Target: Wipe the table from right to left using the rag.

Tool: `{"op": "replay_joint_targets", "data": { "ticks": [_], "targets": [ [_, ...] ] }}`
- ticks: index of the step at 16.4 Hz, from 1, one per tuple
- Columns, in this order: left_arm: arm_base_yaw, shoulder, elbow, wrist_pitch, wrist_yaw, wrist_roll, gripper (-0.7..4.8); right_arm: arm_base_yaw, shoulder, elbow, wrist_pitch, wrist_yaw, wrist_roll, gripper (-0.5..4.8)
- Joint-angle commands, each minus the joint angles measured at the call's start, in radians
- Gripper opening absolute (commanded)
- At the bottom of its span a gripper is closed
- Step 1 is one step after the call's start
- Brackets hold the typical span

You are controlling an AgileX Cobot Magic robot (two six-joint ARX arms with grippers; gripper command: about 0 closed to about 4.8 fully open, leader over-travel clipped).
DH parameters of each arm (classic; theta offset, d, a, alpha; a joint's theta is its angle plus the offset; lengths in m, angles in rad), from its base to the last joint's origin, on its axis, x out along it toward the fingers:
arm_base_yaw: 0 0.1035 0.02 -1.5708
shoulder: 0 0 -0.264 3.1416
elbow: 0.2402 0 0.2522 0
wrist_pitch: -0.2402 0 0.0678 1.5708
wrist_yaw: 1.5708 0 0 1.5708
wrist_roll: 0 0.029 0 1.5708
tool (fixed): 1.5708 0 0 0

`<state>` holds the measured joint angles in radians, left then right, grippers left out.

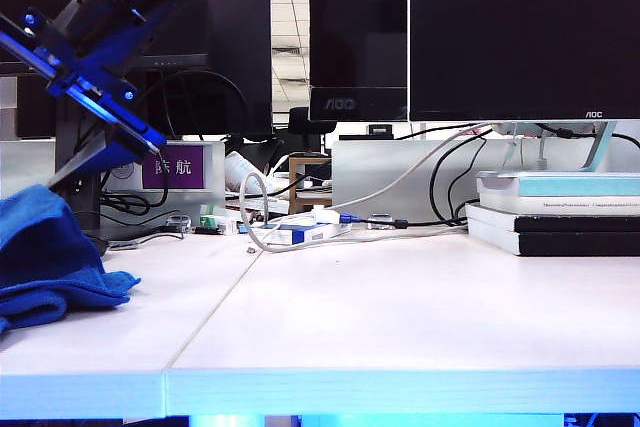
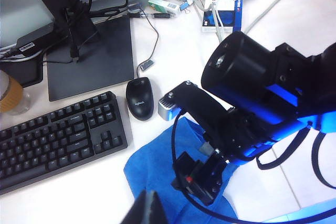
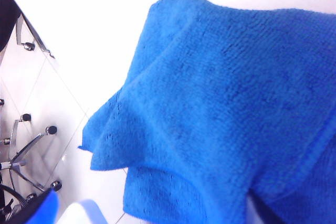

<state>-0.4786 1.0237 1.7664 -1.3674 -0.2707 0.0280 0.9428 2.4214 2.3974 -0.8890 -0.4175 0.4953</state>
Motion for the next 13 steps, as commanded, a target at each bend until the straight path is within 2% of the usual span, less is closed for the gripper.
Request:
{"op": "replay_joint_targets", "data": {
  "ticks": [1,9,11,13],
  "targets": [
    [0.0,-0.003,0.002,0.002,-0.003,-0.007,-0.05,0.001,-0.026,0.003,-0.018,-0.006,-0.021,4.79],
    [0.003,0.005,0.002,-0.001,-0.006,-0.075,-0.05,-0.013,-0.096,0.003,-0.027,-0.034,-0.085,4.79],
    [0.081,0.005,0.002,-0.007,0.017,-0.087,-0.05,-0.012,-0.108,0.003,-0.027,-0.04,-0.089,4.79],
    [0.202,0.005,0.002,-0.011,0.097,-0.055,-0.05,-0.014,-0.11,0.003,-0.027,-0.075,-0.1,4.79]
  ]
}}
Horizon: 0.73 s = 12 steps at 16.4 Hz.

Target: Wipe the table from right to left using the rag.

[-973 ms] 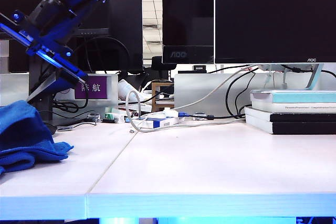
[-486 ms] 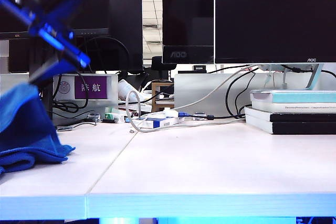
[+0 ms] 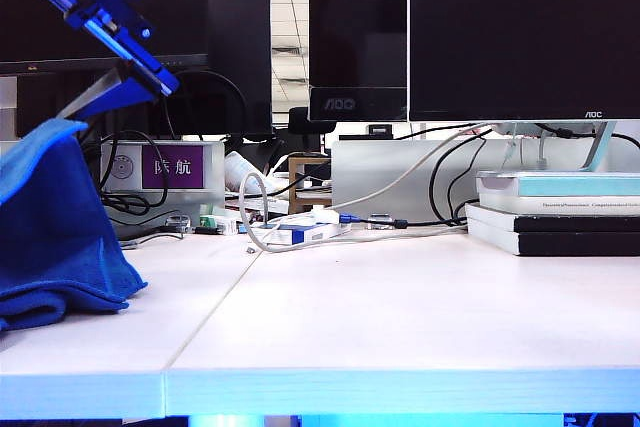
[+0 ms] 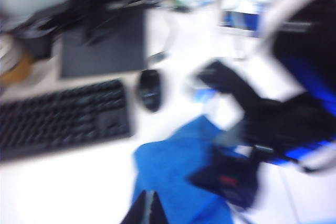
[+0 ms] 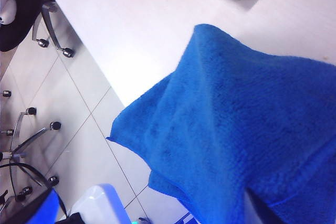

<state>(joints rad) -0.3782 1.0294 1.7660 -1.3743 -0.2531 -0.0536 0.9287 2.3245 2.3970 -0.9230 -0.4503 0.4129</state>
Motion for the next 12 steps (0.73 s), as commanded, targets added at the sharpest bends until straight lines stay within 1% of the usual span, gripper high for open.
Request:
{"op": "replay_joint_targets", "data": {
  "ticks": [1,2,3,4,5,7,8,11,12],
  "targets": [
    [0.169,0.002,0.002,0.001,0.135,0.054,-0.05,-0.005,-0.013,0.003,0.006,-0.06,-0.018,4.79],
    [0.271,0.014,0.002,0.003,0.255,0.084,-0.05,-0.008,-0.013,0.003,0.007,-0.081,-0.018,4.79],
    [0.338,0.029,0.001,0.003,0.354,0.086,-0.05,-0.008,-0.013,0.003,0.007,-0.081,-0.023,4.79],
    [0.373,0.042,-0.005,0.013,0.431,0.068,-0.05,-0.011,-0.015,0.003,0.007,-0.091,-0.026,4.79],
    [0.392,0.045,-0.023,0.031,0.445,0.069,-0.05,-0.019,-0.019,0.003,0.008,-0.107,-0.026,4.79],
    [0.397,0.056,-0.091,0.063,0.445,0.071,-0.05,-0.032,-0.029,0.003,0.007,-0.139,-0.033,4.79],
    [0.397,0.057,-0.132,0.092,0.459,0.06,-0.05,-0.035,-0.035,0.003,0.011,-0.151,-0.034,4.79],
    [0.398,0.057,-0.253,0.173,0.484,0.038,-0.05,-0.048,-0.055,0.003,0.01,-0.159,-0.054,4.79],
    [0.398,0.061,-0.312,0.219,0.514,0.035,-0.05,-0.051,-0.061,0.003,0.013,-0.159,-0.06,4.79]
  ]
}}
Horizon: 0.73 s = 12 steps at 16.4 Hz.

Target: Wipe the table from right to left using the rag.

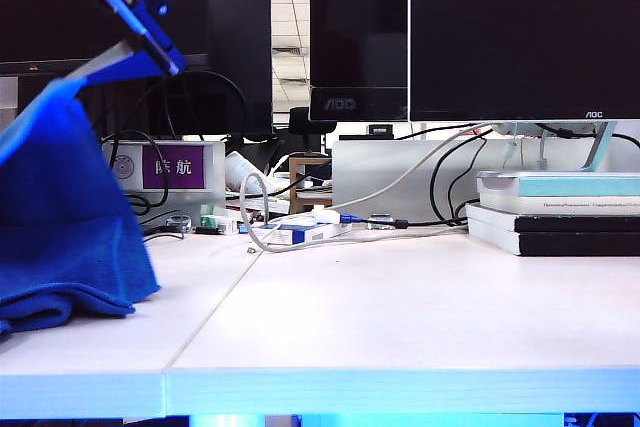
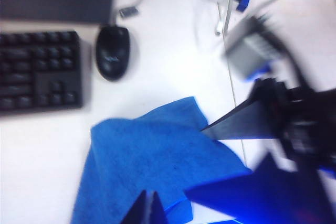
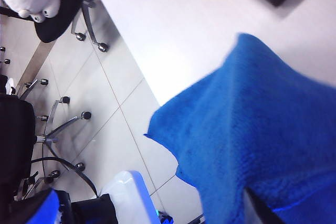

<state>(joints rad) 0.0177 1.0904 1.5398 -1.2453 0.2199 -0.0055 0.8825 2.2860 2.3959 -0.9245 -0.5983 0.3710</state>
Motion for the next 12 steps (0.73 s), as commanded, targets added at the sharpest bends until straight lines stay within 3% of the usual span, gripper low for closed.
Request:
{"op": "replay_joint_targets", "data": {
  "ticks": [1,4,7,10,12],
  "targets": [
    [0.002,0.002,-0.128,0.127,0.077,-0.014,-0.05,-0.01,-0.03,0.004,0.013,-0.024,-0.034,4.79],
    [0.035,0.023,-0.202,0.176,0.098,-0.013,-0.05,-0.011,-0.032,0.005,0.013,-0.035,-0.04,4.79],
    [0.131,0.078,-0.228,0.179,0.105,-0.008,-0.05,-0.014,-0.032,0.004,0.012,-0.055,-0.043,4.79],
    [0.236,0.147,-0.228,0.206,0.291,-0.026,-0.05,-0.014,-0.032,0.004,0.014,-0.055,-0.043,4.79],
    [0.259,0.188,-0.228,0.195,0.297,-0.027,-0.05,-0.014,-0.032,0.004,0.016,-0.055,-0.043,4.79]
  ]
}}
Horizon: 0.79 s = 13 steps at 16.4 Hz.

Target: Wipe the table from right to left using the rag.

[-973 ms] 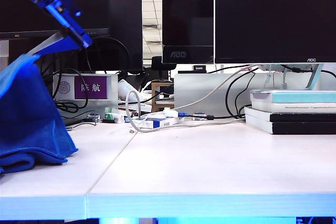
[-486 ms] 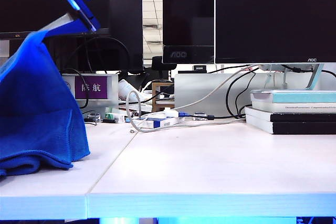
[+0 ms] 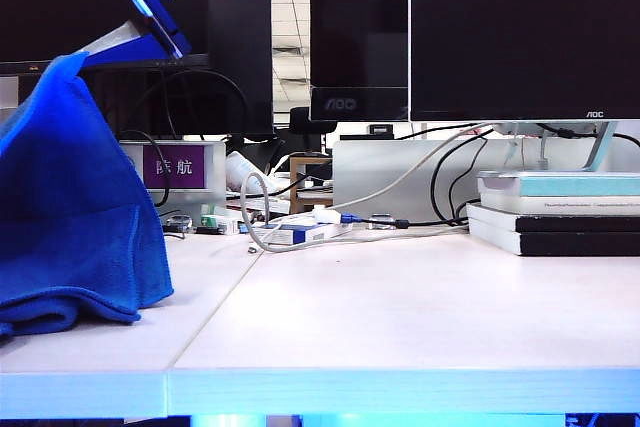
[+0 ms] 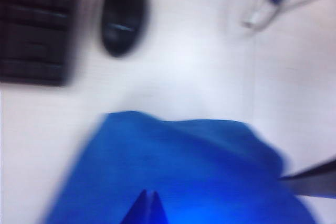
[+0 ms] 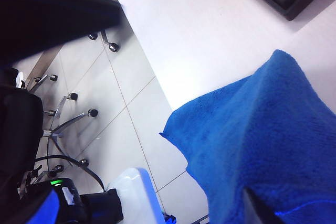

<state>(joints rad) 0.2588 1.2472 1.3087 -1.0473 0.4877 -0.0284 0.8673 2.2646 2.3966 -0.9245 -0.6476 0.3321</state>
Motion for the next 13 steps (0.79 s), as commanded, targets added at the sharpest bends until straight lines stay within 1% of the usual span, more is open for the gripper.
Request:
{"op": "replay_joint_targets", "data": {
  "ticks": [1,2,3,4,5,6,7,8,9,11,12,13],
  "targets": [
    [0.02,0.051,-0.006,-0.013,0.045,0.021,-0.05,0.001,-0.01,0.003,0.016,-0.006,-0.004,4.79],
    [0.02,0.059,-0.03,0.004,0.081,0.029,-0.05,0.001,-0.011,0.004,0.016,-0.007,-0.004,4.79],
    [0.02,0.062,-0.085,0.056,0.138,0.019,-0.05,0.001,-0.01,0.003,0.017,-0.009,-0.004,4.79],
    [0.02,0.065,-0.142,0.106,0.161,-0.009,-0.05,0.001,-0.01,0.003,0.016,-0.01,-0.004,4.79],
    [0.02,0.068,-0.184,0.137,0.171,-0.014,-0.05,0.001,-0.011,0.003,0.017,-0.01,-0.005,4.79],
    [0.02,0.077,-0.235,0.171,0.203,-0.009,-0.05,0.001,-0.011,0.004,0.018,-0.01,-0.006,4.79],
    [0.018,0.082,-0.277,0.208,0.256,-0.006,-0.05,0.001,-0.011,0.003,0.017,-0.01,-0.012,4.79],
    [0.016,0.087,-0.34,0.284,0.333,-0.01,-0.05,0.001,-0.01,0.004,0.017,-0.01,-0.014,4.79],
    [0.016,0.093,-0.374,0.319,0.34,-0.01,-0.05,0.001,-0.011,0.004,0.017,-0.01,-0.015,4.79],
    [0.014,0.126,-0.406,0.344,0.335,-0.01,-0.05,0.001,-0.011,0.004,0.018,-0.029,-0.015,4.79],
    [0.008,0.15,-0.408,0.347,0.321,-0.009,-0.05,0.001,-0.013,0.004,0.022,-0.045,-0.014,4.79],
    [-0.005,0.183,-0.408,0.357,0.262,-0.005,-0.05,0.0,-0.021,0.004,0.027,-0.051,-0.014,4.79]
  ]
}}
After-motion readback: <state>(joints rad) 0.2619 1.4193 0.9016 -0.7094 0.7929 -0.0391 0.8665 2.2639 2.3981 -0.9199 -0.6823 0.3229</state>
